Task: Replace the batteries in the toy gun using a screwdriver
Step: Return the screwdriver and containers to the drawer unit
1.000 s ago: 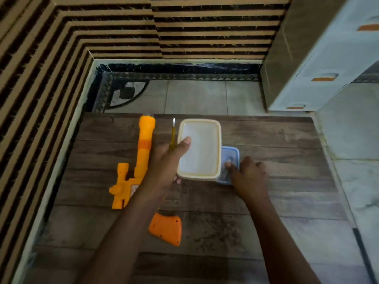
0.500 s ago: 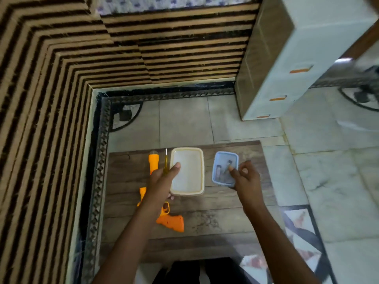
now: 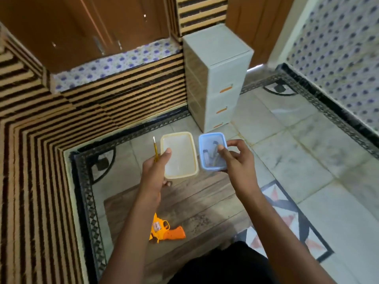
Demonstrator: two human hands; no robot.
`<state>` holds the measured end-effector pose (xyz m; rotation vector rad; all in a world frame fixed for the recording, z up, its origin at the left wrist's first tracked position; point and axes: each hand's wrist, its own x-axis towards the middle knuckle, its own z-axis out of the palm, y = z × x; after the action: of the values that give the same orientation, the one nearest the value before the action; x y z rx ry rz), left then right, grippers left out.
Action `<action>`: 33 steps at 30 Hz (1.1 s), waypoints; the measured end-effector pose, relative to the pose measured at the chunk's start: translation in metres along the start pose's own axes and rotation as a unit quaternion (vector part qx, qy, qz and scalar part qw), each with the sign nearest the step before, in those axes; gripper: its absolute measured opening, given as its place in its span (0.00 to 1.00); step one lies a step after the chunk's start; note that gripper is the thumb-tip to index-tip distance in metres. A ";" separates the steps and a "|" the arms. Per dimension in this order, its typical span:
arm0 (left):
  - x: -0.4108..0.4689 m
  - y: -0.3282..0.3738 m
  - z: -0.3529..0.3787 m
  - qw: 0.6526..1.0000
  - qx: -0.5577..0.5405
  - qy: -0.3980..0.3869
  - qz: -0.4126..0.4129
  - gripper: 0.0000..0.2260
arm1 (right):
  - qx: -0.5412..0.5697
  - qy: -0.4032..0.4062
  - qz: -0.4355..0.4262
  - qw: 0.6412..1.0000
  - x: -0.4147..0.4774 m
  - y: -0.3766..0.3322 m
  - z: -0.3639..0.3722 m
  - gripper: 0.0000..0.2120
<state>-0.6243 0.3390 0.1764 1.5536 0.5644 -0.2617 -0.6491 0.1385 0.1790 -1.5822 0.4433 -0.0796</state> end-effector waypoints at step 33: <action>-0.026 0.089 0.496 0.989 0.000 -0.148 -0.007 0.14 | 0.106 0.176 0.016 0.979 0.206 -0.061 -0.438 0.09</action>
<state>-0.5149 -0.1509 0.2284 1.4775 0.3416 -0.4948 -0.5856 -0.3428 0.2247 -1.3521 0.7117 -0.3759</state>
